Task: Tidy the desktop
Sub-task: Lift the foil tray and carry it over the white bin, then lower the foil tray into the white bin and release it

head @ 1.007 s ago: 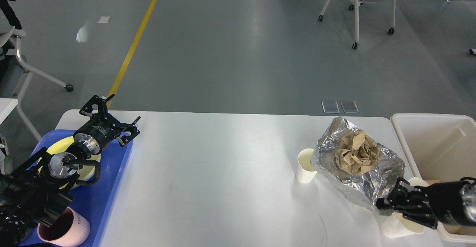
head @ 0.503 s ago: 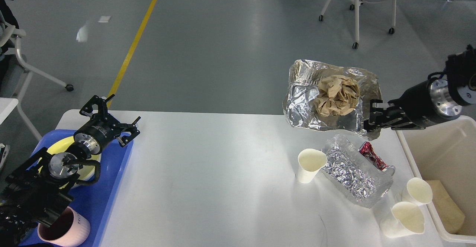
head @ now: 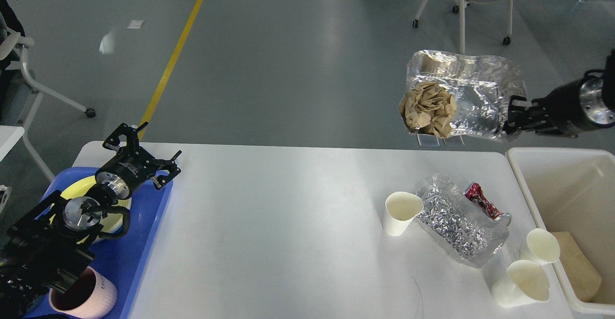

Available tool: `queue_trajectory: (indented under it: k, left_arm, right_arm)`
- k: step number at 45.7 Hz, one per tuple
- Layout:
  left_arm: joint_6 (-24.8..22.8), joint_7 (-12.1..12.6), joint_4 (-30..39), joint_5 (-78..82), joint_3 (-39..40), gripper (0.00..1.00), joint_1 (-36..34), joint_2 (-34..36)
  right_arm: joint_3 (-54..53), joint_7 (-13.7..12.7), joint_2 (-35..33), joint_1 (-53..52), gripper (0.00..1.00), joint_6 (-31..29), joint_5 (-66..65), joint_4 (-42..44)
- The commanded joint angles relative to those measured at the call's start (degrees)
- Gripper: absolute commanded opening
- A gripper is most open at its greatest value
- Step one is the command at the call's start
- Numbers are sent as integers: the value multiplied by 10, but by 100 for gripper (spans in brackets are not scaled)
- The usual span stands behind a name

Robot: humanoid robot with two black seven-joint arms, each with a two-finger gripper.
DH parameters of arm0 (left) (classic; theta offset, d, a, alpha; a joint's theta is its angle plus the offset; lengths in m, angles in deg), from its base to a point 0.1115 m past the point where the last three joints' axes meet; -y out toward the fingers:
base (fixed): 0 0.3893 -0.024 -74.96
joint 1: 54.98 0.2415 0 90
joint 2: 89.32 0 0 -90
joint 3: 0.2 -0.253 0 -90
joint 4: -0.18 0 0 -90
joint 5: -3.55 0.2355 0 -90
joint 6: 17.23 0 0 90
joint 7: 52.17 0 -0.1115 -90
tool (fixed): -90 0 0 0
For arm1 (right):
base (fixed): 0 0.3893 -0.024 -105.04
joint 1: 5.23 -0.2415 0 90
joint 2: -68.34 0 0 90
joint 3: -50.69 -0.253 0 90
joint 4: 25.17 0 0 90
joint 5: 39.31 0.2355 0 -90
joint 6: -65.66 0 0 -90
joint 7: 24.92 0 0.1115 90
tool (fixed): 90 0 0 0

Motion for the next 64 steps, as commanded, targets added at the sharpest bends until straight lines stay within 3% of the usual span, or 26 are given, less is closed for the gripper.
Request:
queue_trajectory:
  k: [1,10,12,13,18,22,31,35,57,58,59,60,64]
  left_arm:
    - [0,-1,0,0,0,100,0,0]
    - [0,0,0,0,0,100,0,0]
    - [0,0,0,0,0,100,0,0]
    - [0,0,0,0,0,100,0,0]
    - [0,0,0,0,0,100,0,0]
    - [0,0,0,0,0,100,0,0]
    - [0,0,0,0,0,100,0,0]
    - [0,-1,0,0,0,100,0,0]
    - [0,-1,0,0,0,100,0,0]
    - [0,-1,0,0,0,100,0,0]
    - [0,-1,0,0,0,100,0,0]
    - [0,-1,0,0,0,100,0,0]
    - [0,-1,0,0,0,100,0,0]
  right_arm:
    - [-9,1,-45,113,0,0,30,112]
    - [-48,1,-61,291,0,0,123,305]
    - [-58,0,-61,341,0,0,146,357]
    - [-72,-1,-61,404,0,0,173,422]
    - [-107,-3,-55,531,0,1,218,548]
    - [-151,-21,-47,605,0,4,228,614]
    - [-272,-97,-34,663,0,74,227,633]
    - [-290,-118,-33,673,0,105,227,633]
    - [-296,-143,-30,723,0,134,228,634]
    - [-296,-143,-30,723,22,134,228,634]
    - [-296,-143,-30,723,68,134,228,634]
    - [-296,-143,-30,724,100,134,228,633]
    - [-296,-143,-30,726,100,134,228,634]
